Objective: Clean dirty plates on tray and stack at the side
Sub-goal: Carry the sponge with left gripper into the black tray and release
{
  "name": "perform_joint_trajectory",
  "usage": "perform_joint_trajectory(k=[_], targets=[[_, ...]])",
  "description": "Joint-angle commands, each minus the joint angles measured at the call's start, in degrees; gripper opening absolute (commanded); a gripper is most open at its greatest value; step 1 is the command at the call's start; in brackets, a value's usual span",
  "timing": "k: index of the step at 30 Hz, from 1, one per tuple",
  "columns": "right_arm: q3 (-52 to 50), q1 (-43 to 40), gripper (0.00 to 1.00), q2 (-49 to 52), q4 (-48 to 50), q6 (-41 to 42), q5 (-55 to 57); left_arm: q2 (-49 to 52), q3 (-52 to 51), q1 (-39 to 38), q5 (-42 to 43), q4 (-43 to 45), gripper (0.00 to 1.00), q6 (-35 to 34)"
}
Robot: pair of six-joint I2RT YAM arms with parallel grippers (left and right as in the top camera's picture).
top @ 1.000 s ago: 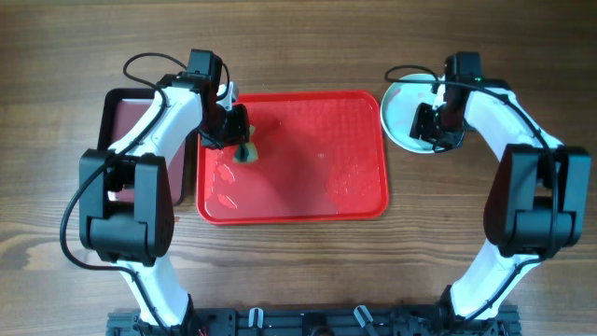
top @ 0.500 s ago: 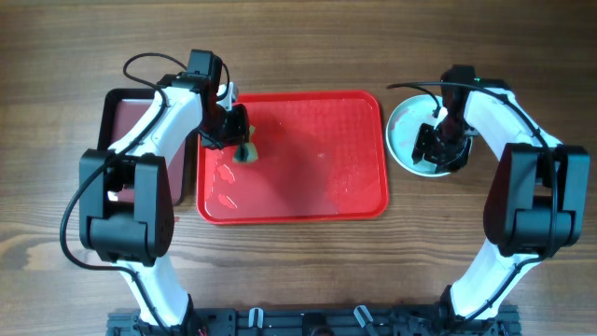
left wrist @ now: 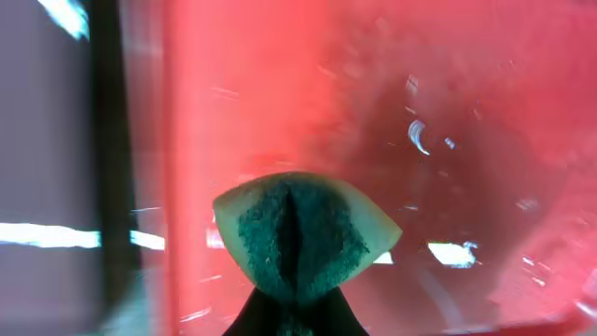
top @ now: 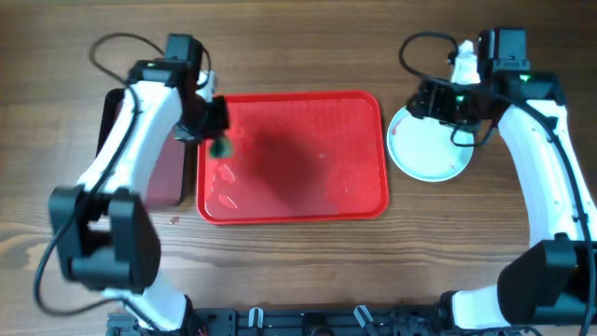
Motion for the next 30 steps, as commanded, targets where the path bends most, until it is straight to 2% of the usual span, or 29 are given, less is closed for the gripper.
perform_joint_trajectory(k=[1, 2, 3, 4, 5, 11, 13, 14, 17, 21, 24, 27, 30], targets=[[-0.5, 6.8, 0.82, 0.1, 3.8, -2.0, -4.6, -6.7, 1.8, 2.8, -19.3, -2.6, 0.04, 1.4], [-0.6, 8.5, 0.84, 0.5, 4.7, -2.0, -3.4, -6.8, 1.8, 3.9, -20.9, -2.9, 0.04, 1.3], [-0.6, 10.6, 0.91, 0.9, 5.6, -2.0, -2.0, -6.6, 1.5, 5.5, -22.8, -2.7, 0.04, -1.4], [-0.6, 13.2, 0.94, 1.5, 6.5, -2.0, -0.8, -5.7, 1.1, 7.9, -25.3, -2.4, 0.04, -7.0], [-0.6, 14.9, 0.95, 1.9, 6.8, -2.0, -0.2, -4.6, 0.6, 9.8, -25.0, -1.5, 0.04, -8.5], [-0.6, 18.2, 0.97, 4.4, 7.2, -2.0, 0.0, 2.8, -3.3, 16.7, -24.6, 7.1, 0.04, -11.4], [-0.6, 18.2, 0.96, 4.4, 7.2, -2.0, 0.0, 4.5, -3.3, 17.4, -22.7, 8.4, 0.11, -12.0], [-0.6, 18.2, 0.97, 4.4, 7.2, -2.0, 0.0, 5.1, -3.3, 17.4, -22.6, 8.8, 0.18, -12.0], [-0.5, 18.1, 0.96, 4.3, 6.6, -2.3, 0.0, 5.2, -3.3, 17.4, -21.9, 8.9, 1.00, -12.0], [2.0, 18.1, 0.96, 2.9, 4.6, -2.3, 0.0, 2.7, -0.2, 17.1, -18.6, 3.6, 1.00, -11.9], [4.7, 18.1, 0.96, -0.2, 2.0, -3.4, 0.0, -3.2, 5.6, 14.7, -16.7, -3.3, 1.00, -11.9], [5.4, 18.0, 0.97, -6.0, 0.4, -3.5, 0.0, -14.4, 7.6, 8.7, -16.3, -8.7, 1.00, -12.0], [5.4, 17.7, 0.97, -13.0, 0.4, -3.5, 0.0, -20.8, 7.6, 3.6, -16.4, -9.5, 1.00, -12.0]])
